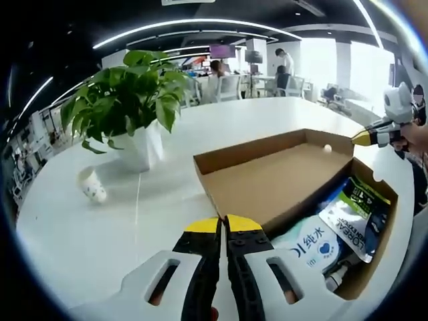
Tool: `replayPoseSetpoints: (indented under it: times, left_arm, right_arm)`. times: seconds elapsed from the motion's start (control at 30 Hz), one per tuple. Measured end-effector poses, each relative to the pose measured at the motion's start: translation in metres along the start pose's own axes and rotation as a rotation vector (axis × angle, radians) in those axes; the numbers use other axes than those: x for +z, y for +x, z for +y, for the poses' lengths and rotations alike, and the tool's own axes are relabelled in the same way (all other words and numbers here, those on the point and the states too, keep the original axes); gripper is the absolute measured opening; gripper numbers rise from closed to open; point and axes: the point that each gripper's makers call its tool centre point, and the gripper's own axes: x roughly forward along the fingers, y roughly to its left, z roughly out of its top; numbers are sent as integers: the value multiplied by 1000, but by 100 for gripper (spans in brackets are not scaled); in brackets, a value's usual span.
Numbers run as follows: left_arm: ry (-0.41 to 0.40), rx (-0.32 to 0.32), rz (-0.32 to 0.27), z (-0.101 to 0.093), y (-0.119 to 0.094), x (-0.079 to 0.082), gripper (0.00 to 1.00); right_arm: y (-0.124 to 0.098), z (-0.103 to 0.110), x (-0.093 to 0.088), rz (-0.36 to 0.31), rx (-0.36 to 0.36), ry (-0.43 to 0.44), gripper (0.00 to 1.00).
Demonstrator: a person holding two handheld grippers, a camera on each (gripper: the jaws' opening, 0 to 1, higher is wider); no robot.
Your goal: Operate the shoe box by opening the lid, removing the specified soft item, and placing it in the target area until the item is outside and the box remains undamaged.
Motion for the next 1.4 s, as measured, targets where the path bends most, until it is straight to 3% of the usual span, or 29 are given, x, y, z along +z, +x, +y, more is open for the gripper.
replayPoseSetpoints:
  times: [1.4]
  left_arm:
    - [-7,13,30,-1,5,-1,1]
  right_arm:
    - [0,1,-4,16,-3,29,0]
